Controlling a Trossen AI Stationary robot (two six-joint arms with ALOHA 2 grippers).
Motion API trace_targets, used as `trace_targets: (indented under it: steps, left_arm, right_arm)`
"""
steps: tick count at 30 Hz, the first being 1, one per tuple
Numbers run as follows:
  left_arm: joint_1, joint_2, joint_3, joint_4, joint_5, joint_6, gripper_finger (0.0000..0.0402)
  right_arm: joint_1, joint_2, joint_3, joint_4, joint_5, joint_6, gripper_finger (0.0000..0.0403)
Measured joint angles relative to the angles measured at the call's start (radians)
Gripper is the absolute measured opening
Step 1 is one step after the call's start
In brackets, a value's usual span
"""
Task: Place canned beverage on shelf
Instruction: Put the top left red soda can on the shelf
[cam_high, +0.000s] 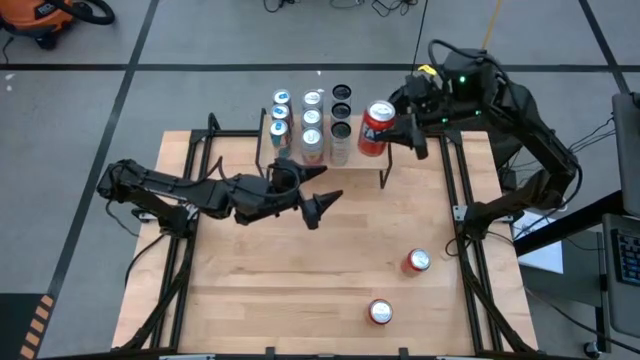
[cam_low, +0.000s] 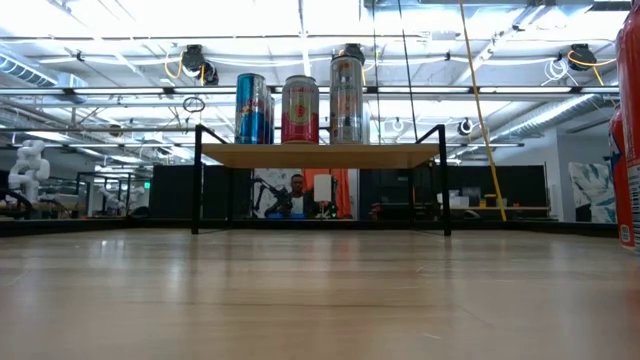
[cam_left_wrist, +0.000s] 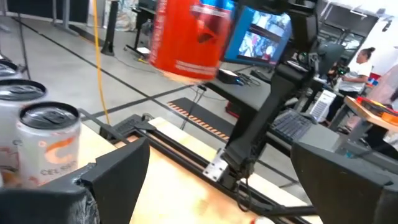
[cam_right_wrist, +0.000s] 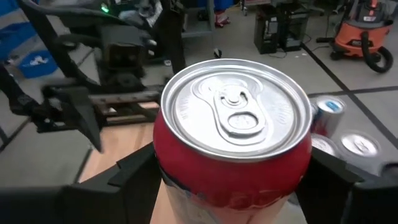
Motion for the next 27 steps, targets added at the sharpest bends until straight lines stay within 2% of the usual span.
trace_targets:
  steps: [6,19,27]
  left_arm:
    - [-0.029,-0.004,0.0,-0.001,0.002,-0.027,0.0393]
    - [-0.083,-0.003,-0.001,-0.035,0.002,-0.132,0.0393]
    - [-0.095,-0.003,-0.001,-0.051,-0.017,-0.158,0.0393]
  right_arm:
    - [-0.101,-0.009,0.0,-0.051,-0.074,-0.071,0.0279]
    - [-0.373,0.035,0.0,-0.067,-0.384,-0.216,0.0279]
    - [-0.44,0.083,0.002,-0.032,-0.411,-0.281,0.0279]
